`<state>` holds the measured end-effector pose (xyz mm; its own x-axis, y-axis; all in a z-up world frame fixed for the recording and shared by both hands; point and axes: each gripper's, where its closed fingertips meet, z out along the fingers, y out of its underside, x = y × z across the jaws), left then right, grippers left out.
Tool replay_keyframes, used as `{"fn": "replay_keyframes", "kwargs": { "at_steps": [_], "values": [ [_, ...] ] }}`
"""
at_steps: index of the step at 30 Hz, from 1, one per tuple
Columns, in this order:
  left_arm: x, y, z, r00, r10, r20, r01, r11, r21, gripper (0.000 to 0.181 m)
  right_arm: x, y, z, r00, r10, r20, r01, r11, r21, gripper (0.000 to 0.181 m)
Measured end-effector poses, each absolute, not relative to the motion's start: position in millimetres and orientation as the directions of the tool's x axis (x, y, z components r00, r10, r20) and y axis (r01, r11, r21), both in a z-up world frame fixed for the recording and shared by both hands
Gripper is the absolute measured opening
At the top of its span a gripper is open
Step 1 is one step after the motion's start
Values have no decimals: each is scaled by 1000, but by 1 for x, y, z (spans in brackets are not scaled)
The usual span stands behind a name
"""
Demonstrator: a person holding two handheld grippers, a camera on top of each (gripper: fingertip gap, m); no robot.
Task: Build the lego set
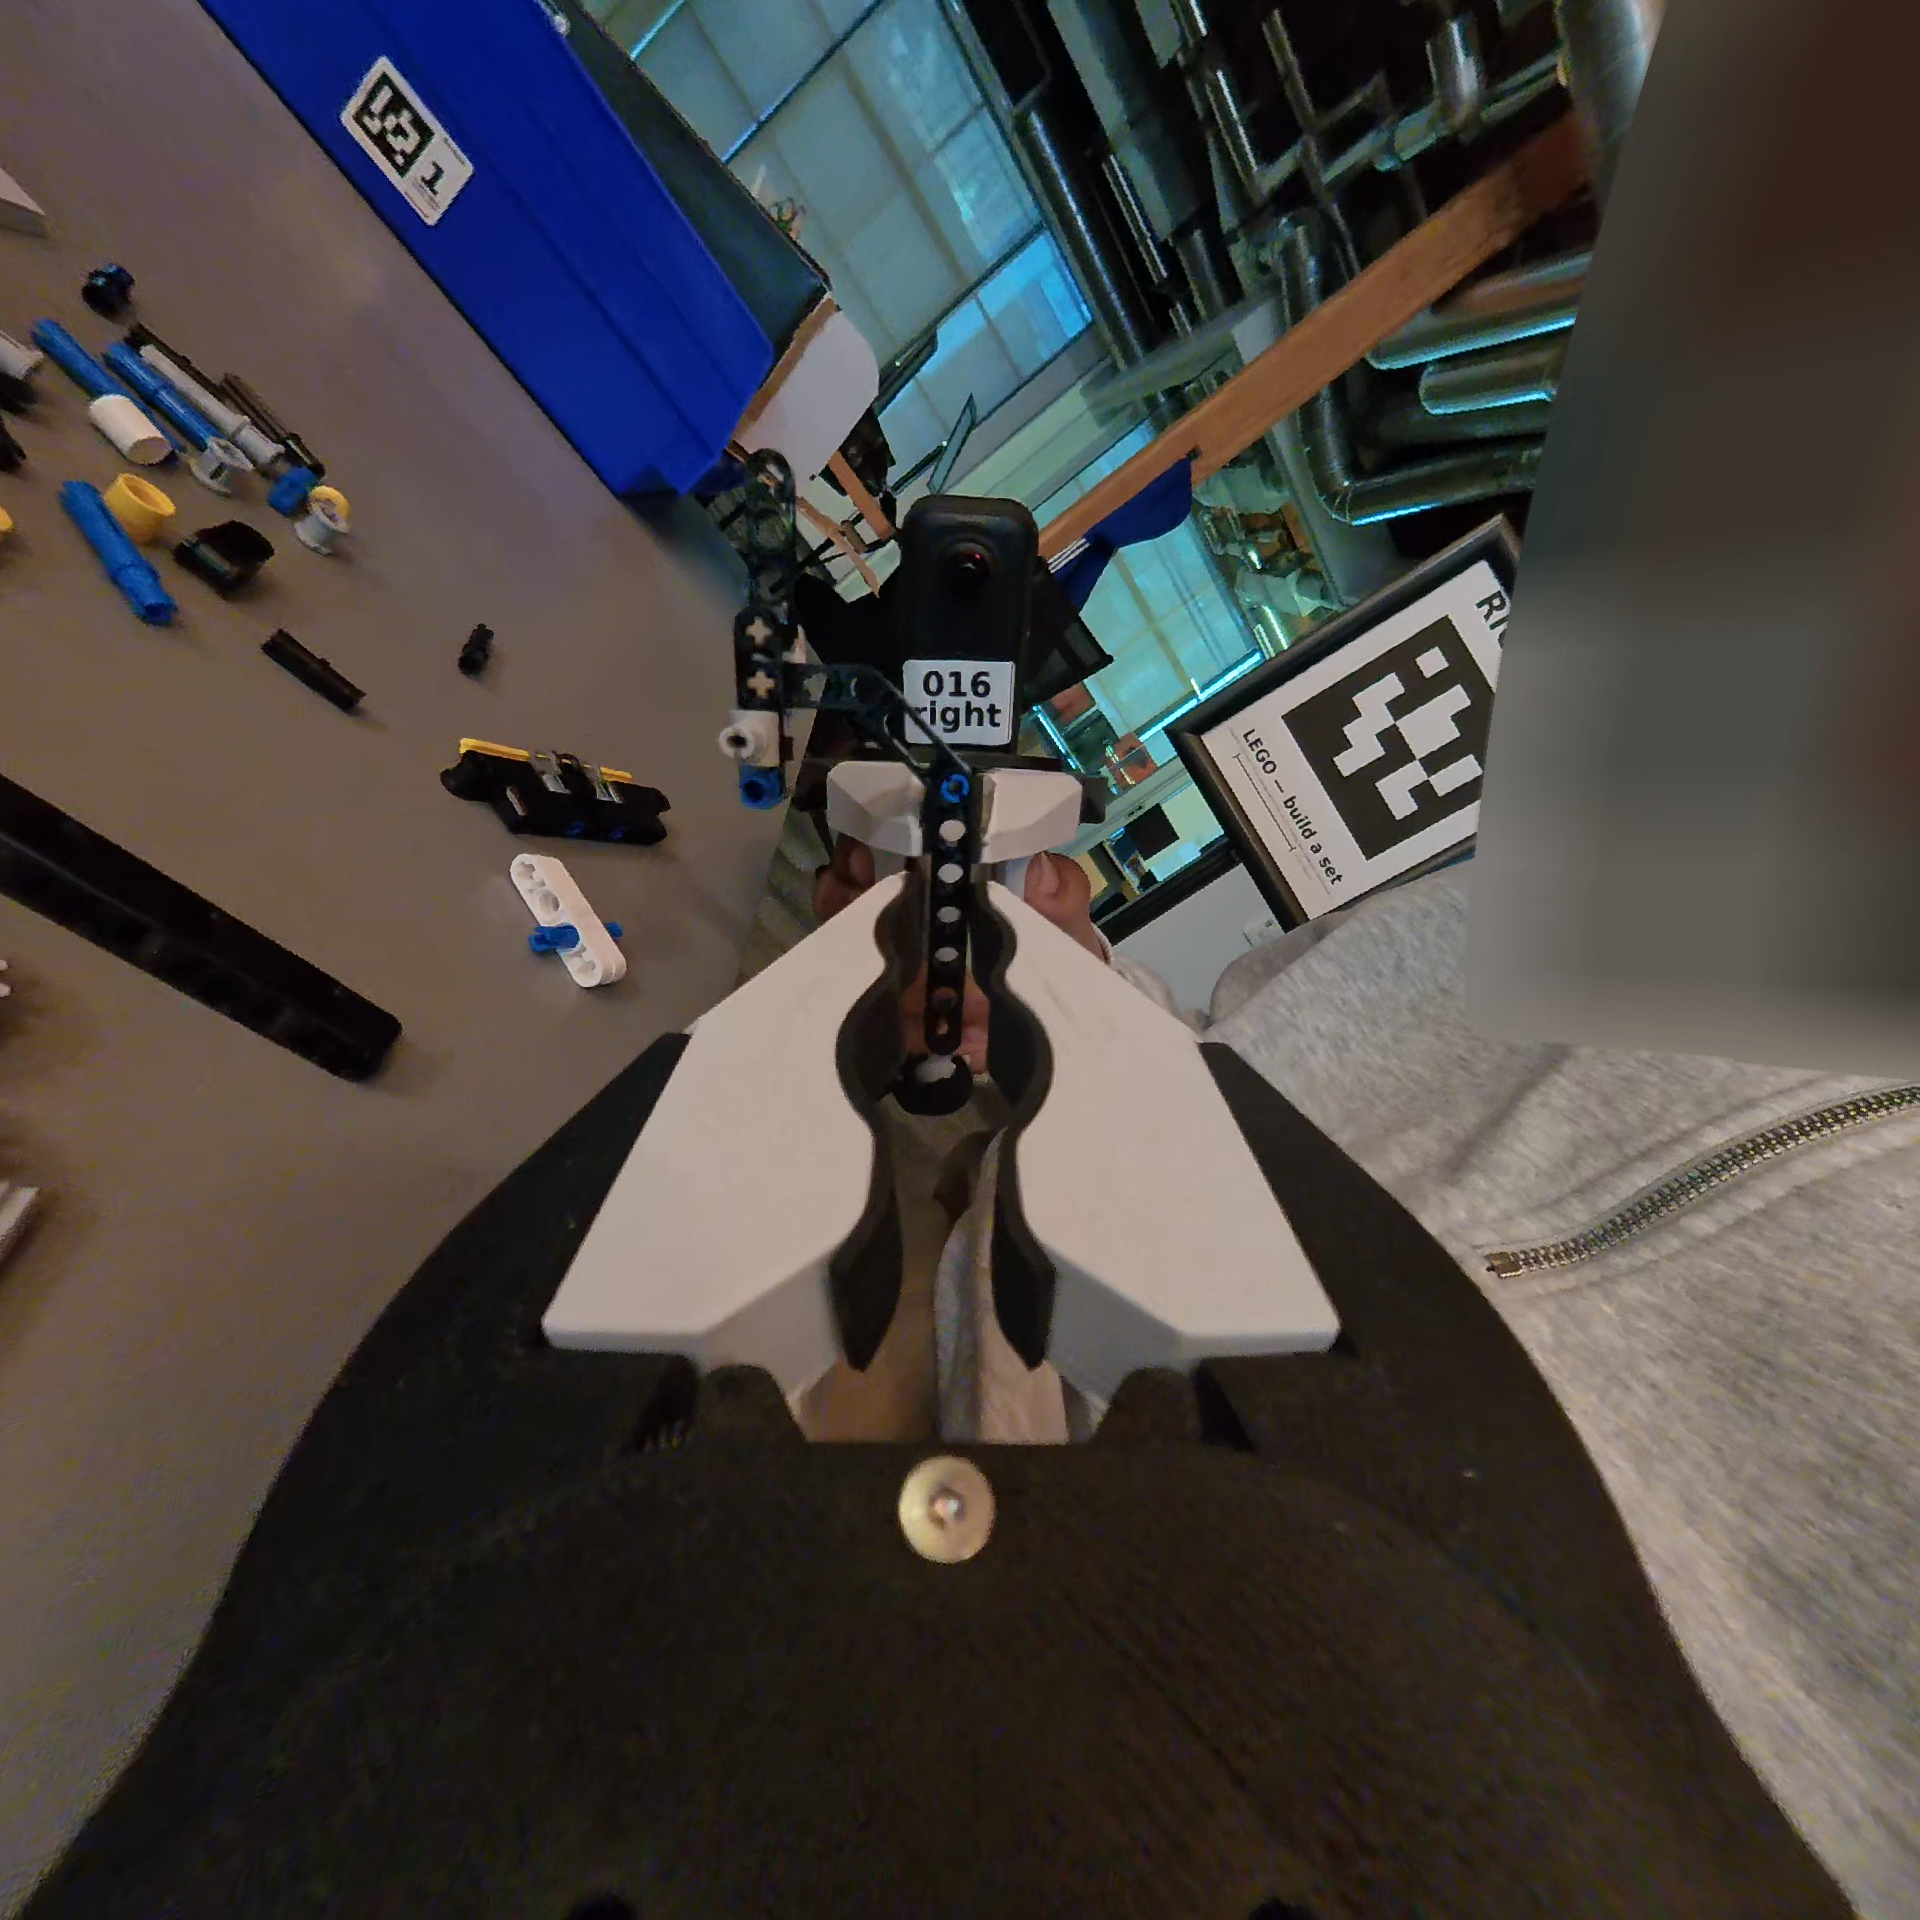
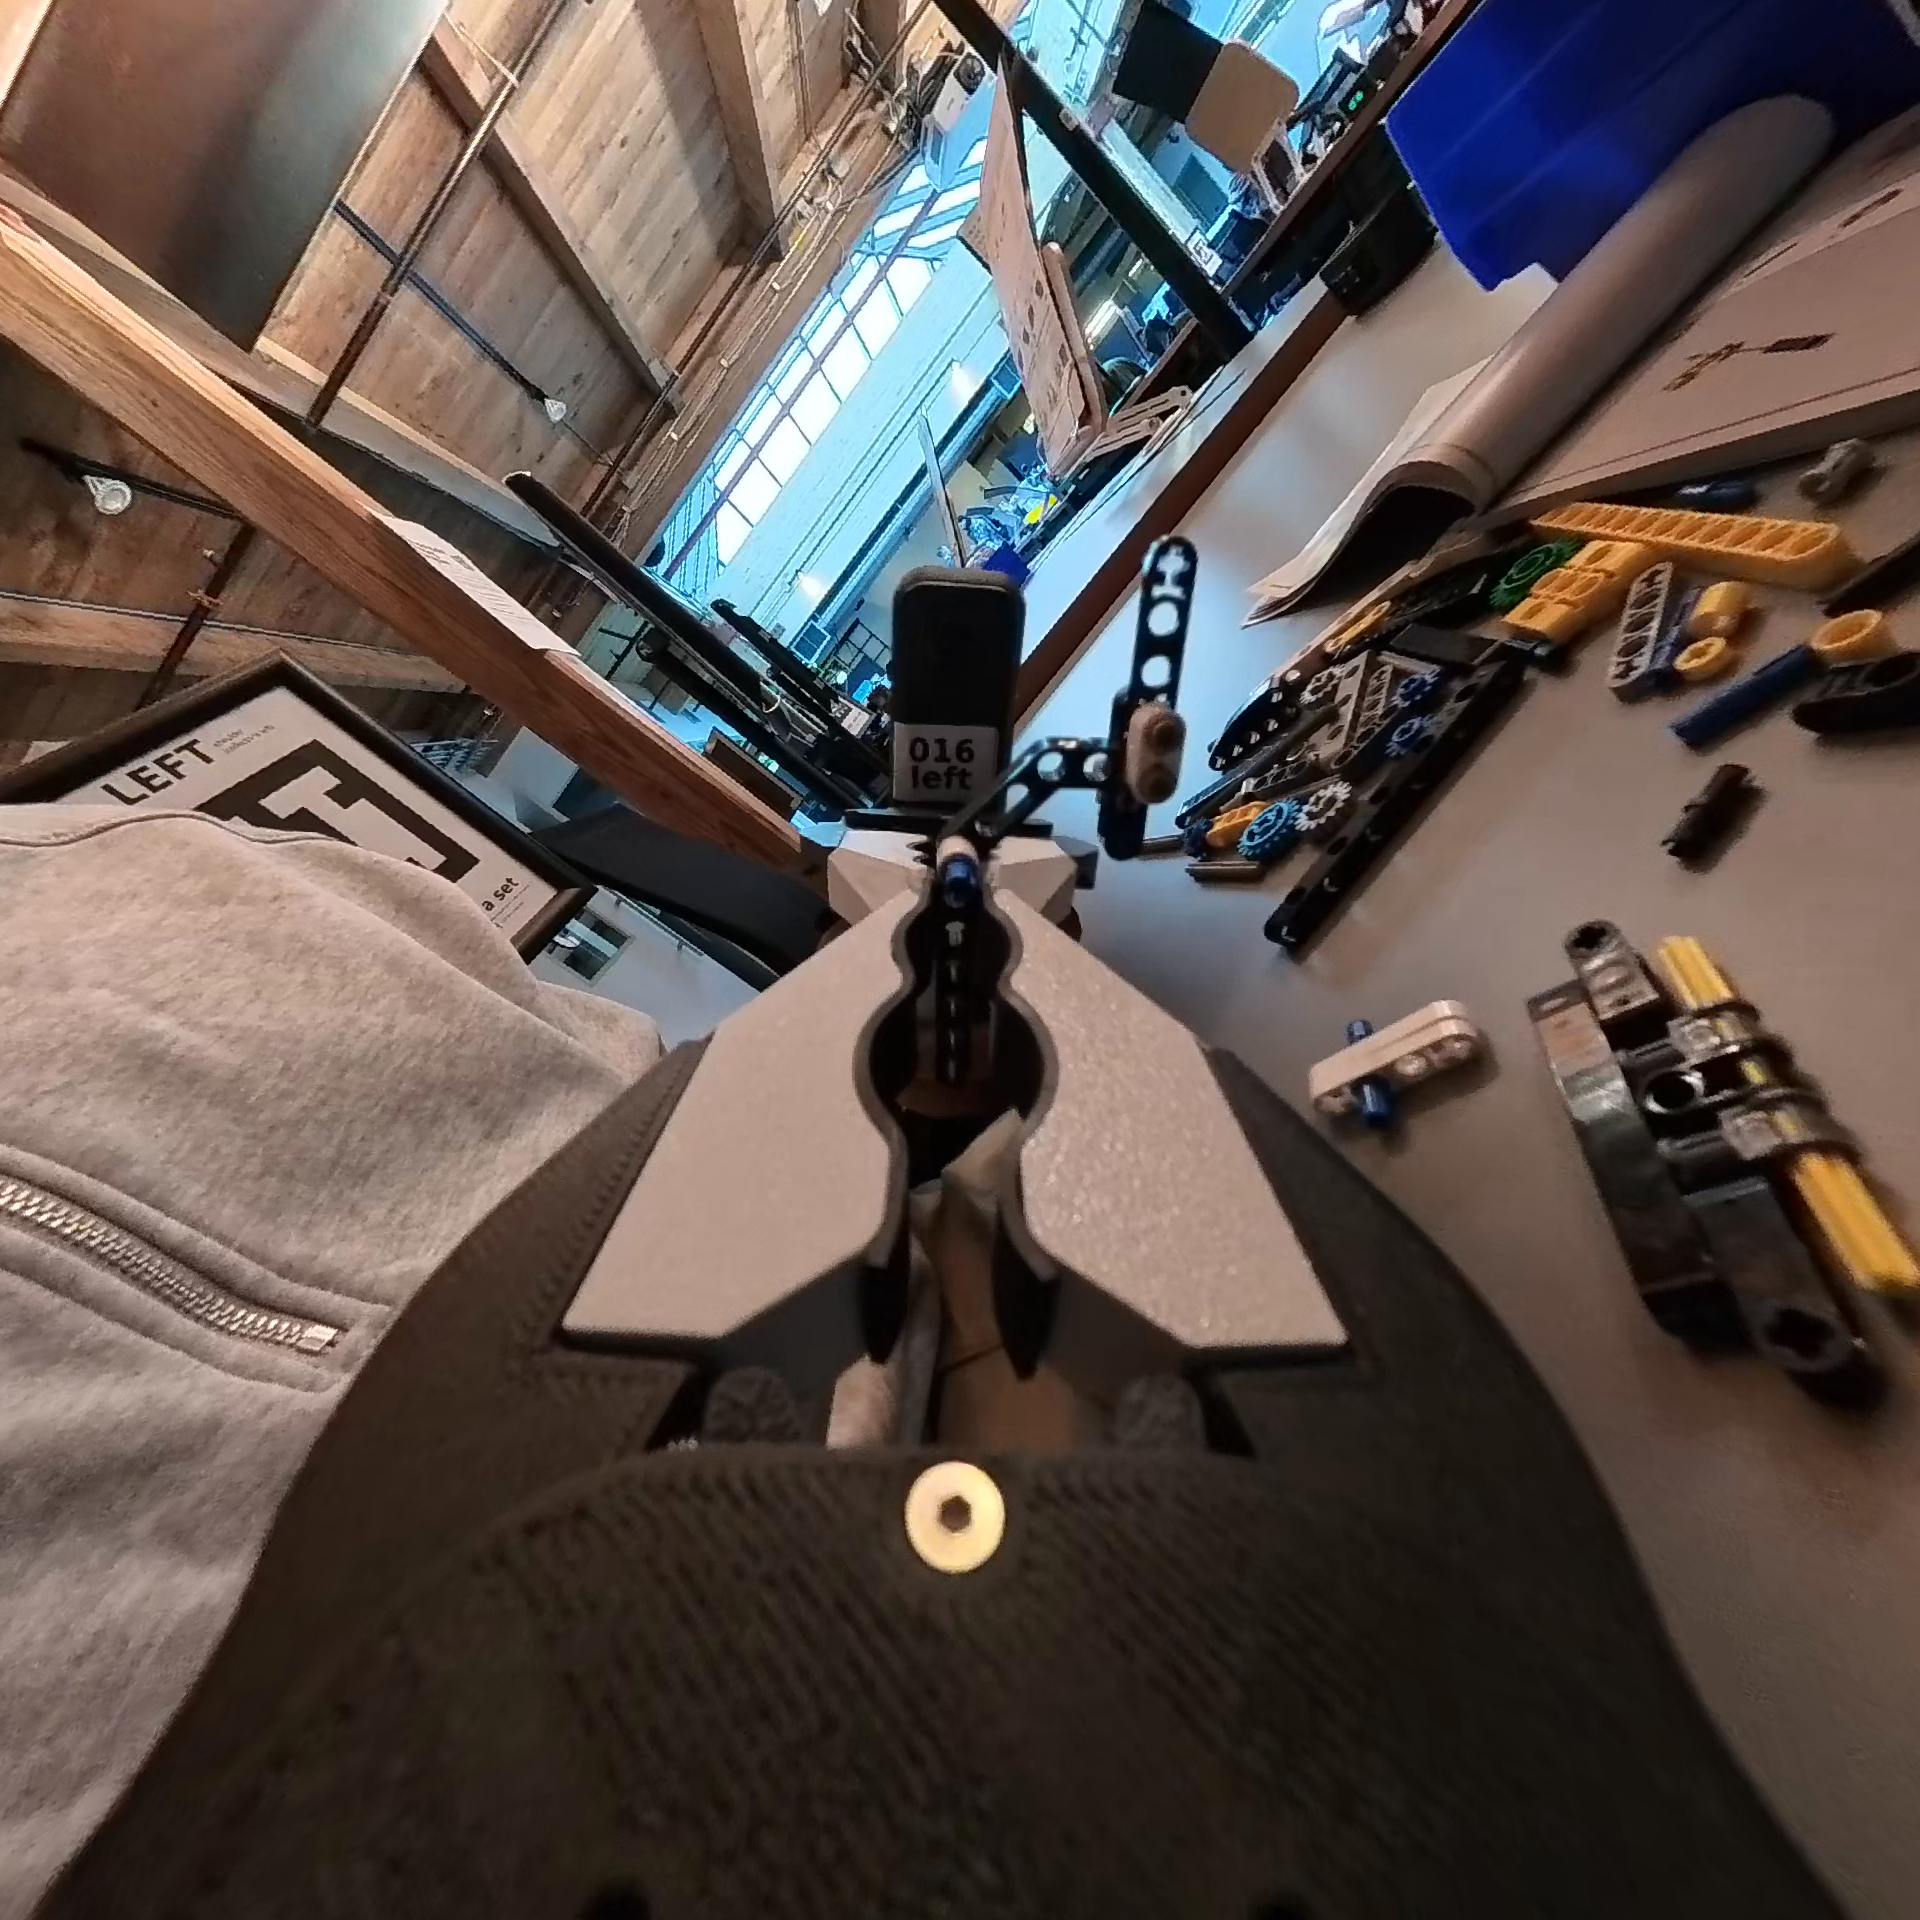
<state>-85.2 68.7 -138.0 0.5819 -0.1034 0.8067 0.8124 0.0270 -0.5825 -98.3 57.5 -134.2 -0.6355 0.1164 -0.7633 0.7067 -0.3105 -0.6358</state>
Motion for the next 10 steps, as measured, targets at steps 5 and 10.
{"fn": "replay_keyframes", "kwargs": {
  "at_steps": [5,10],
  "values": [
    [-84,70,-138,573,-115,811,818,23,-575,4,-98,57,-134,-634,112,-765,707,-317,-632,4],
    [-90,67,-135,581,-106,807,814,64,-577,5,-102,63,-132,-656,154,-739,672,-325,-665,8]
  ]
}}
